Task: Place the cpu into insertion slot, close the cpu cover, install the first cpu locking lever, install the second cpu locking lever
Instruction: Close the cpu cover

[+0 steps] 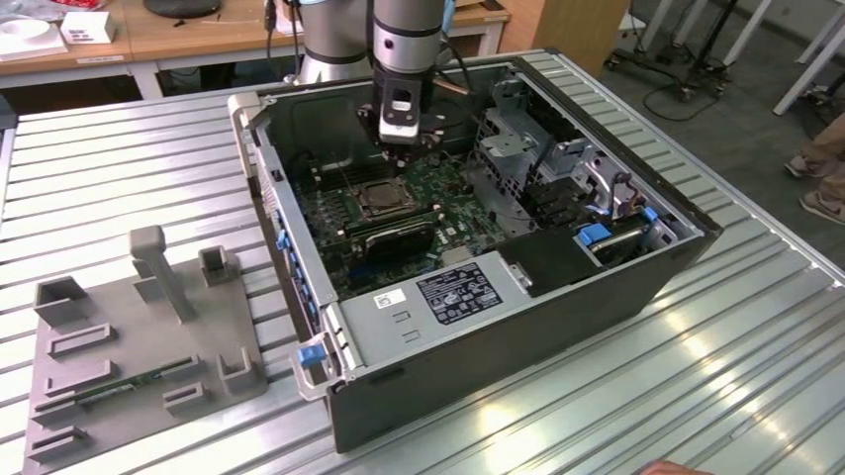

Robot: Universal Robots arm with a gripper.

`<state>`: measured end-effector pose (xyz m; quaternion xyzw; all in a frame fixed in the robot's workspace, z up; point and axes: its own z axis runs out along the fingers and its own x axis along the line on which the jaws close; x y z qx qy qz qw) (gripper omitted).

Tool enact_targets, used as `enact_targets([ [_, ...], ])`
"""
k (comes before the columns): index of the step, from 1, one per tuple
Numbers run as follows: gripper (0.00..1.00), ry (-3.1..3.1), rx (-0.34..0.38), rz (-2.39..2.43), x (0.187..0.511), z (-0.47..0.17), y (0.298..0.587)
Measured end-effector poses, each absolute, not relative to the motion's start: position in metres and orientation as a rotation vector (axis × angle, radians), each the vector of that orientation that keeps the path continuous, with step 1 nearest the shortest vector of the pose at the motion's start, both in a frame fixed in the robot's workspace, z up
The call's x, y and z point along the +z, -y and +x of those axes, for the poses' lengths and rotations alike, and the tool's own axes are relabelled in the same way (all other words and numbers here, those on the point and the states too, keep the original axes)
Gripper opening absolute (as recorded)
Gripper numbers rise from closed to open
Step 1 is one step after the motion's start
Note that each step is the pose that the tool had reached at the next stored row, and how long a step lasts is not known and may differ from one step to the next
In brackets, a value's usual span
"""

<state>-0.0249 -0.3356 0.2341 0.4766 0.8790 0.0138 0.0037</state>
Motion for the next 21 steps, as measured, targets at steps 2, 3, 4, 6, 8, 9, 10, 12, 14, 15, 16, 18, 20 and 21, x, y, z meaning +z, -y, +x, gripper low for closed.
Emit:
enact_targets([
  [2, 0.1, -2.783, 0.044, 1.442, 0.2337, -0.0249, 0.3356],
  [3, 0.1, -2.796, 0.044, 1.418, 0.2336, -0.0249, 0.3356],
  [4, 0.1, -2.809, 0.044, 1.392, 0.2335, -0.0249, 0.3356],
  [6, 0.1, -2.834, 0.044, 1.341, 0.2332, -0.0249, 0.3356],
  [8, 0.1, -2.853, 0.043, 1.301, 0.2331, -0.0251, 0.3355],
  [9, 0.1, -2.853, 0.042, 1.3, 0.2331, -0.0251, 0.3355],
  [10, 0.1, -2.853, 0.042, 1.3, 0.2331, -0.0251, 0.3356],
  [12, 0.1, -2.853, 0.042, 1.3, 0.2331, -0.0252, 0.3356],
  [14, 0.1, -2.853, 0.042, 1.3, 0.2331, -0.0252, 0.3356],
  [15, 0.1, -2.853, 0.042, 1.3, 0.2331, -0.0252, 0.3356],
  [16, 0.1, -2.853, 0.042, 1.3, 0.2331, -0.0252, 0.3356],
  [18, 0.1, -2.857, 0.042, 1.29, 0.2331, -0.0252, 0.3356],
  [20, 0.1, -2.879, 0.042, 1.242, 0.233, -0.0253, 0.3356],
  [21, 0.1, -2.891, 0.042, 1.216, 0.2329, -0.0252, 0.3356],
])
